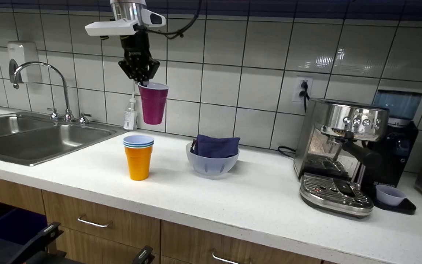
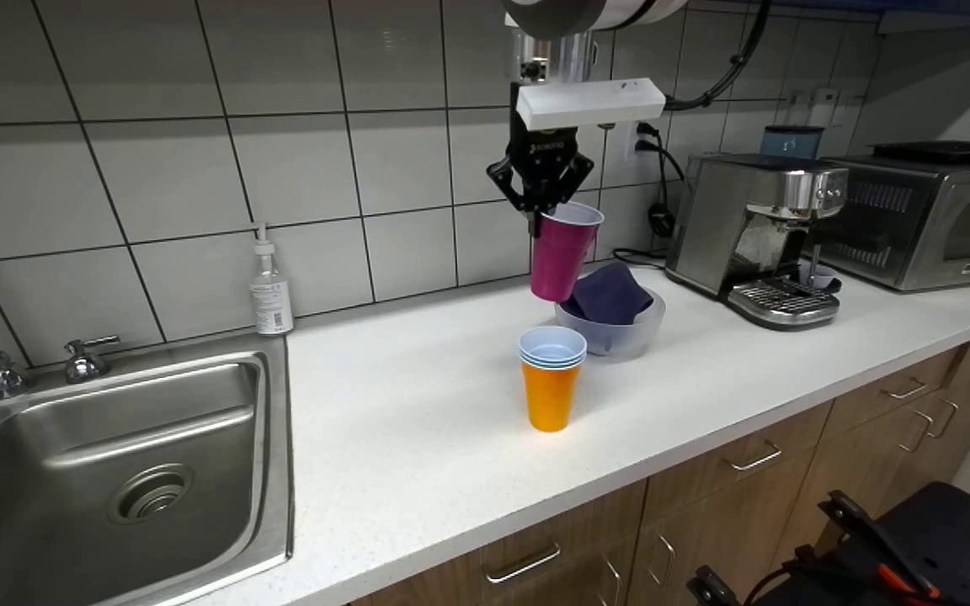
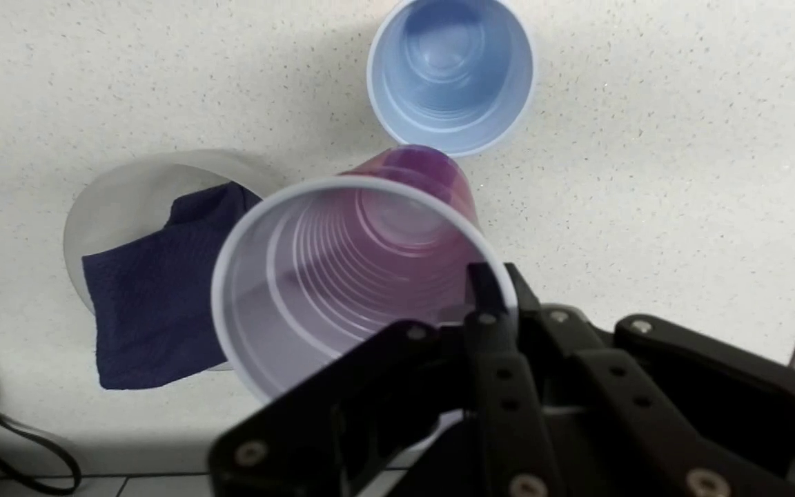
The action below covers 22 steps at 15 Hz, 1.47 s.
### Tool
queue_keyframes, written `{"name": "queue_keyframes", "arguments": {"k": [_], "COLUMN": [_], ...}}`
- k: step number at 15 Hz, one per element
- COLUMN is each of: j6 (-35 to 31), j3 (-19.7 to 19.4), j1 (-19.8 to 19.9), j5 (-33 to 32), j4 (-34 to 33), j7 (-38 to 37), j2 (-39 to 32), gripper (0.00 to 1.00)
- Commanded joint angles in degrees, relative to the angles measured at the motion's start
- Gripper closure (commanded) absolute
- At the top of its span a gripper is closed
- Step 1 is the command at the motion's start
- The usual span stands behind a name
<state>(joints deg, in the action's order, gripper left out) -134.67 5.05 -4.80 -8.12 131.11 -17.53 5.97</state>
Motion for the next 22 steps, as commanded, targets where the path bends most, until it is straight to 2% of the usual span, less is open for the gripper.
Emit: {"name": "queue_keyframes", "arguments": {"k": [1, 10, 22], "j6": [1.62, 3.6, 2.71], "j3": [1.07, 2.18, 2.59], "j1": [-0.27, -1.06, -1.73], "j5": [-0.09, -0.68, -3.26], "j4": [0.78, 2.49, 2.48], "j7": [2.03, 4.08, 3.7], "j2": [0.61, -0.06, -2.86], "gripper": [0.99, 0.99, 0.99]}}
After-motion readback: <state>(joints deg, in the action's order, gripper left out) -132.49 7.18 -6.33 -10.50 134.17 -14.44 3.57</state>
